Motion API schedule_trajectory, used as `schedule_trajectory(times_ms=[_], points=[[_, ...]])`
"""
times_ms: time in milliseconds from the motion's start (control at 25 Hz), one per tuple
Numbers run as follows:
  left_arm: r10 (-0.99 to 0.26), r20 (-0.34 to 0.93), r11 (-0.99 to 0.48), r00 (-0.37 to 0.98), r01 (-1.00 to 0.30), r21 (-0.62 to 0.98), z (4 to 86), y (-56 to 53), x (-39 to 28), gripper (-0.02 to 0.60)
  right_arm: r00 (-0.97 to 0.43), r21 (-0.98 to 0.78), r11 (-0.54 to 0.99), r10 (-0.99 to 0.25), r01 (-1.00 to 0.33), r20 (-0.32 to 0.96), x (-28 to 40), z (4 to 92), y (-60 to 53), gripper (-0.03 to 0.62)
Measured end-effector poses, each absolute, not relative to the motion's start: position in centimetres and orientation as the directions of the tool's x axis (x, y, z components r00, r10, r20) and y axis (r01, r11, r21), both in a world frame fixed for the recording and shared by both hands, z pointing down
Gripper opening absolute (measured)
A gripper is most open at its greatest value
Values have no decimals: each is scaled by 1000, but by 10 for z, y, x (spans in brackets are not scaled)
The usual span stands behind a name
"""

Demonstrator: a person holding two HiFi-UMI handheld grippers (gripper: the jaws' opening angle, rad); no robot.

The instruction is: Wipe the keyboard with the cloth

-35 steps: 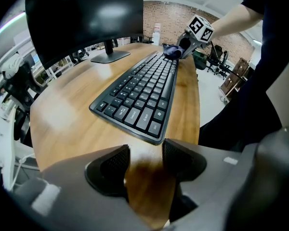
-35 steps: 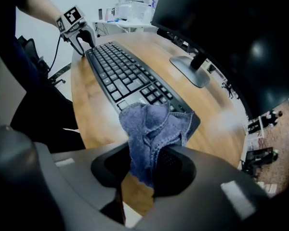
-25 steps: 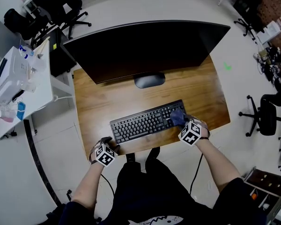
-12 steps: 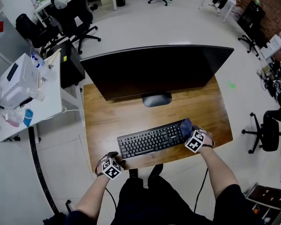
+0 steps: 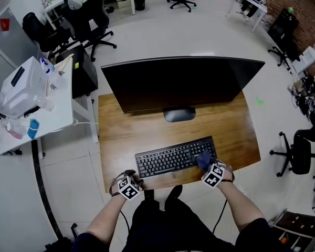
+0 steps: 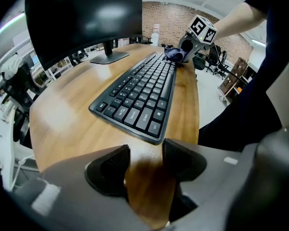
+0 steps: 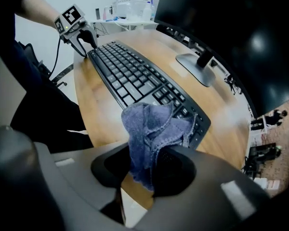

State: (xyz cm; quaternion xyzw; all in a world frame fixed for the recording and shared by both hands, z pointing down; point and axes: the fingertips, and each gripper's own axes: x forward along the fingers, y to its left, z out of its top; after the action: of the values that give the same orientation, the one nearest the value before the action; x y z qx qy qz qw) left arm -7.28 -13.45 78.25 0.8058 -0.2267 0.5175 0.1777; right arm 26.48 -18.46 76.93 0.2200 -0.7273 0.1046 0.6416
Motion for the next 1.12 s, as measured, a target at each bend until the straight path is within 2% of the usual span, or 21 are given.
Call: schedule_trajectory(times_ms=[240,360,520,760,920,1120], points=[[-194,904,-836,380,-546,50,784,-139,-69,227,-226,131,885,-253,-447,941,193,732,-207,129],[-199,902,-837,384,-546,48,782,-138,-69,227,-310,136,913,-266,-385,913,133,715,-226,129],[-196,901,-839,388,-541,51,780,-137,-68,227,-388,136,961,-224,-243,894,41,707,-239,129],[-212,893,-835,396,-549,46,778,-137,-67,227,-368,141,989,-144,-36,919,-49,729,-232,129],[-209,891,-837,402,-544,50,777,-138,-67,227,-312,158,987,-141,27,940,-67,754,-219,129],[-209,888,-839,410,-541,52,778,-138,-68,227,-306,207,976,-177,68,935,-68,759,-199,129]])
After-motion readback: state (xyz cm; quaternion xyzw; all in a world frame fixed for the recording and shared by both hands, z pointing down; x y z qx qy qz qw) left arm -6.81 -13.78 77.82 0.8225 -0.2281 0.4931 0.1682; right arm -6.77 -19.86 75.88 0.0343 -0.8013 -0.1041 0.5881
